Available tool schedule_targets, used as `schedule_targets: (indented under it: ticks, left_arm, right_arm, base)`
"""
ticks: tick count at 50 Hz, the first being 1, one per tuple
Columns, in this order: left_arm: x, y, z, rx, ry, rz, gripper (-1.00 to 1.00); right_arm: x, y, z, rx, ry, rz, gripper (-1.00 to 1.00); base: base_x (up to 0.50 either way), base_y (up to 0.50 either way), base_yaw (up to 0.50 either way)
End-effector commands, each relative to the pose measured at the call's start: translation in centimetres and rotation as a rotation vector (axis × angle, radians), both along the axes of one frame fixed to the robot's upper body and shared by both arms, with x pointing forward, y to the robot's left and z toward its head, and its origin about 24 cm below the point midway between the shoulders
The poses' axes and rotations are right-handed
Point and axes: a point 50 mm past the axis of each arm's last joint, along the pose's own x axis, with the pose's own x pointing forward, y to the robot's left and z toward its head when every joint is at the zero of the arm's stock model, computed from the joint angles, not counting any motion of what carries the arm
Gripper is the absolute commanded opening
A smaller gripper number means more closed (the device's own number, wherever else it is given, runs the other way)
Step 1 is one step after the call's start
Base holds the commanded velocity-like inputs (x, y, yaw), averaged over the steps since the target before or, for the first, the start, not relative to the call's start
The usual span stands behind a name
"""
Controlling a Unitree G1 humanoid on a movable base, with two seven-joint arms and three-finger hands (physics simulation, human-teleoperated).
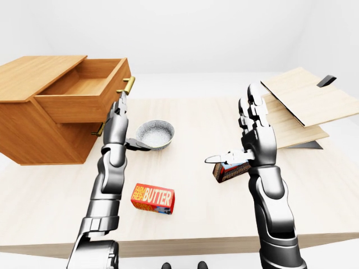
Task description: Close the top drawer of the cabinet.
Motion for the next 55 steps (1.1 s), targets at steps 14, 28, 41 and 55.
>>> schedule_targets:
  ticks: [14,28,41,55]
  left_arm:
    - [0.9,3.4,1.3,0.071,-0.056,0.164,1.00]
    - [2.1,7.5,0.3,0.014,-0.004,0.343,1.00]
    - [2.9,10.6,0.0,-0.004,0.046,0.526,1.00]
    - [3.0,11.9,0.9,-0.023,0.036,0.601,1.00]
  right_arm:
    - [0.0,-0.1,0.0,-0.004,0.002,-0.001,1.00]
    - [0.0,0.0,-0.2,-0.006,0.007,0.001,1.00]
    - [0.1,-0.1,-0.2,-0.007,0.009,0.001,1.00]
    - [0.1,-0.1,-0.2,-0.008,0.009,0.002,1.00]
  base:
    - [0.00,0.00,0.00]
    - [0.00,0.00,0.00]
    - [0.00,0.00,0.00]
    - [0.00,0.00,0.00]
